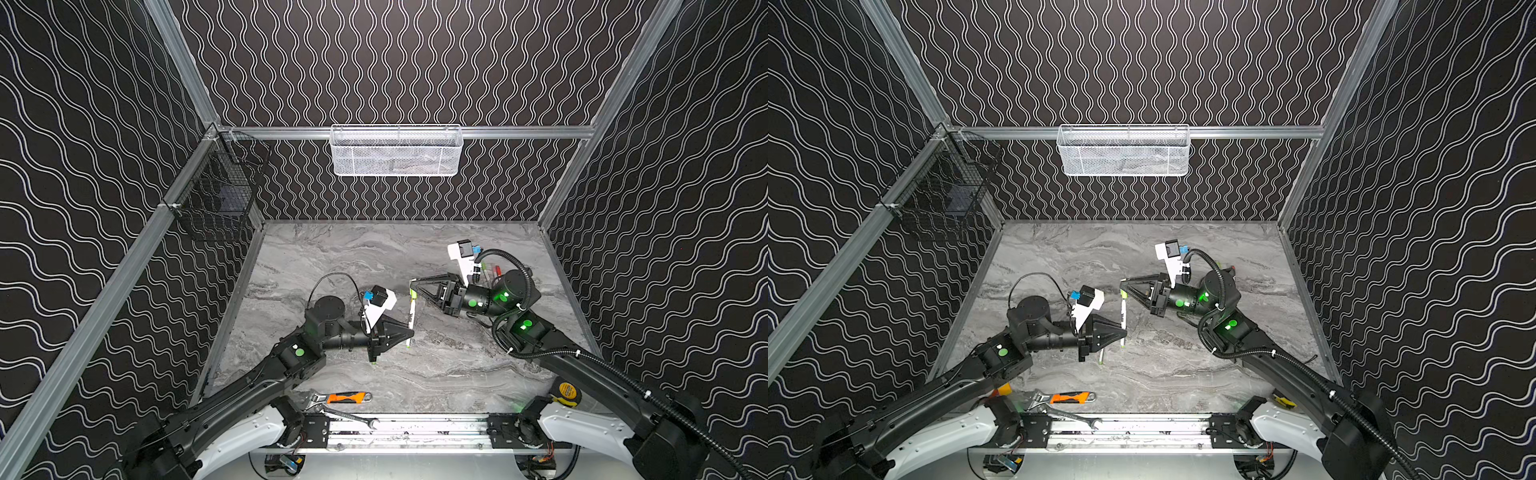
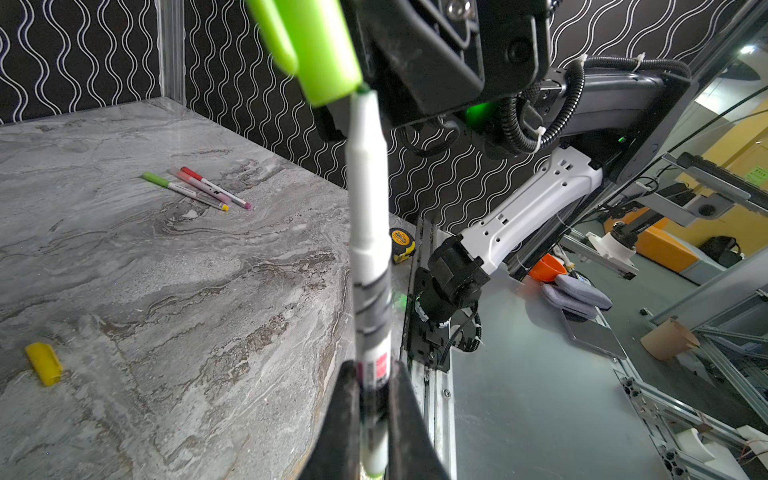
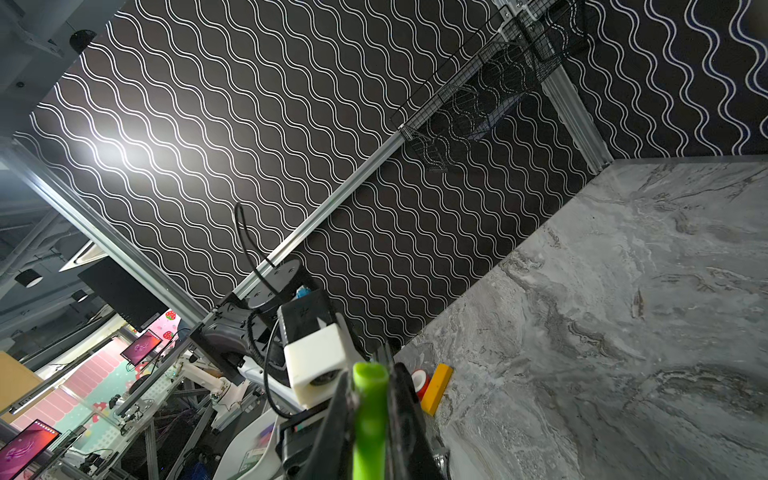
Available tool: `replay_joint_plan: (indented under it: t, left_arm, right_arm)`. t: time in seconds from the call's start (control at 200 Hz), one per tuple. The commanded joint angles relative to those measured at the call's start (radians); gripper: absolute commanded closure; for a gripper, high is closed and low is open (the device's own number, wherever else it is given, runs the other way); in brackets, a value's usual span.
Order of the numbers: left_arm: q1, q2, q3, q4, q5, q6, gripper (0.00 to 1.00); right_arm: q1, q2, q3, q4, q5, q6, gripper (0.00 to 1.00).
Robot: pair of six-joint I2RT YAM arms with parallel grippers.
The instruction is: Insert the pens into the pen caps
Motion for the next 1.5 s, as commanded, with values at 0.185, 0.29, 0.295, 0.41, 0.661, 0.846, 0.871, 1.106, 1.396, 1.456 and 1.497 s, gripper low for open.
replay_joint_plan:
  t: [0.185,0.29,0.295,0.41,0.661,0.846,0.871,1.106,1.396,1.456,1.497]
  left_arm:
    - [0.000,0.003,0.004,0.015,0.001,0.012,1.00]
    - [0.000,-0.004,0.005,0.010,-0.011,0.013,1.00]
    - [0.000,-0.004,0.004,0.009,-0.011,0.013,1.00]
    - [0.000,-0.002,0.004,0.010,-0.011,0.014,1.00]
    - [0.002,0.000,0.008,0.008,-0.014,0.017,1.00]
    - [0.002,-0.004,0.013,0.002,-0.015,0.018,1.00]
    - [0.002,-0.006,0.013,0.001,-0.015,0.019,1.00]
    - [0.006,-0.016,0.016,-0.001,-0.016,0.020,1.00]
    - [0.022,-0.015,0.016,0.020,-0.010,0.011,1.00]
    - [0.028,-0.012,0.016,0.029,0.000,0.007,1.00]
    - [0.031,-0.010,0.018,0.034,0.004,0.005,1.00]
  right_arm:
    - [0.000,-0.004,0.009,0.026,-0.015,-0.004,0.90]
    - [0.002,-0.004,0.006,0.024,-0.020,-0.006,0.90]
    - [0.002,-0.004,0.006,0.024,-0.020,-0.005,0.90]
    - [0.001,-0.009,-0.002,0.030,-0.023,-0.002,0.90]
    - [0.003,-0.009,0.002,0.021,-0.031,-0.010,0.90]
    - [0.009,0.001,0.014,-0.003,-0.029,-0.029,0.90]
    - [0.009,0.003,0.012,-0.003,-0.030,-0.029,0.91]
    - [0.018,0.005,0.006,-0.023,-0.020,-0.056,0.90]
    - [0.044,-0.003,-0.022,-0.017,-0.023,-0.106,0.90]
    - [0.050,-0.004,-0.043,0.012,-0.027,-0.111,0.90]
    - [0.052,-0.004,-0.063,0.041,-0.023,-0.104,0.90]
